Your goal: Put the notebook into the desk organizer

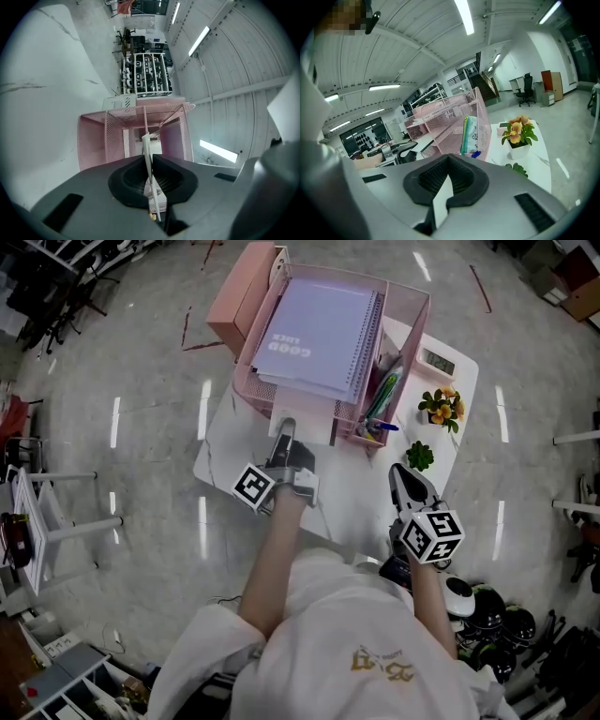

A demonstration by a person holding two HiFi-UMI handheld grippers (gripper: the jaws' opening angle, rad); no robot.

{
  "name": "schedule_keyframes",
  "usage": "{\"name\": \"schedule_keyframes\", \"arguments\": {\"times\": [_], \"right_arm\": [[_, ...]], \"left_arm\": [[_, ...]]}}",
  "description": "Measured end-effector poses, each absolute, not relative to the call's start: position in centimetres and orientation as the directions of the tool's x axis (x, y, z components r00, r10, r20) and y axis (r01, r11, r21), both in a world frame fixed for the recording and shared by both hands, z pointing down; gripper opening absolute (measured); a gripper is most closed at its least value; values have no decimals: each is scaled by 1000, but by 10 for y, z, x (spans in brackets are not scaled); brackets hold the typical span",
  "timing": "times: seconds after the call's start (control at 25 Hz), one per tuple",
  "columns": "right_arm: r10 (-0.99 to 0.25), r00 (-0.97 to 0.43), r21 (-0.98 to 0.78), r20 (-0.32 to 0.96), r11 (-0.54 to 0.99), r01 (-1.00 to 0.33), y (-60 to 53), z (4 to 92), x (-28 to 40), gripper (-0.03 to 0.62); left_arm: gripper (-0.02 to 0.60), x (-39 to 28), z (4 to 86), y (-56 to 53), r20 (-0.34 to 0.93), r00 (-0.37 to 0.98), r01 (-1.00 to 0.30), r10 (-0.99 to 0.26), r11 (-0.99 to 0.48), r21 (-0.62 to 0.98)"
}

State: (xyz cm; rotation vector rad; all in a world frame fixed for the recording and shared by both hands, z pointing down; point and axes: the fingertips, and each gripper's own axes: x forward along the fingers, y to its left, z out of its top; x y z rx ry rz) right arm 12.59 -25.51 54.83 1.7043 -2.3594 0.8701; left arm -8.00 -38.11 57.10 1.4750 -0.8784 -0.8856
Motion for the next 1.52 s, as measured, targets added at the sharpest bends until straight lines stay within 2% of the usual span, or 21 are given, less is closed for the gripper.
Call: {"name": "schedule_keyframes", "arguments": {"times": [0.16, 0.52, 0.68, 0.76, 0.88, 0.92, 1.04, 1.12, 1.24, 1.52], "right_arm": [[-843, -358, -384, 402, 200, -901, -258, 549, 127, 12], [-849, -344, -378, 401, 189, -906, -250, 547, 129, 12], [-859, -339, -367, 383, 195, -910, -241, 540, 129, 12], [-866, -339, -362, 369, 202, -910, -234, 534, 129, 12], [-874, -340, -352, 347, 215, -911, -223, 524, 131, 12], [-876, -343, -349, 338, 221, -910, -218, 521, 131, 12], [-881, -357, -342, 311, 247, -907, -203, 510, 129, 12], [-883, -369, -334, 290, 268, -904, -192, 500, 127, 12], [-884, -389, -320, 260, 301, -898, -172, 487, 126, 12], [-895, -387, -299, 223, 316, -901, -114, 474, 130, 12]], "left_arm": [[48, -78, 573, -389, -39, 465, -54, -884, -73, 996], [122, -80, 588, -396, 30, 467, -94, -884, -15, 995], [252, -90, 592, -382, 117, 435, -234, -893, 13, 972], [259, -96, 587, -368, 140, 426, -315, -894, -1, 949], [237, -97, 576, -345, 149, 431, -407, -890, -45, 912], [210, -96, 572, -336, 152, 438, -437, -886, -62, 897], [78, -88, 558, -305, 161, 472, -542, -867, -141, 828], [24, -75, 546, -281, 190, 510, -644, -839, -225, 731], [18, -53, 526, -245, 218, 554, -723, -803, -335, 604], [18, -39, 497, -176, 161, 582, -716, -797, -408, 566]]}}
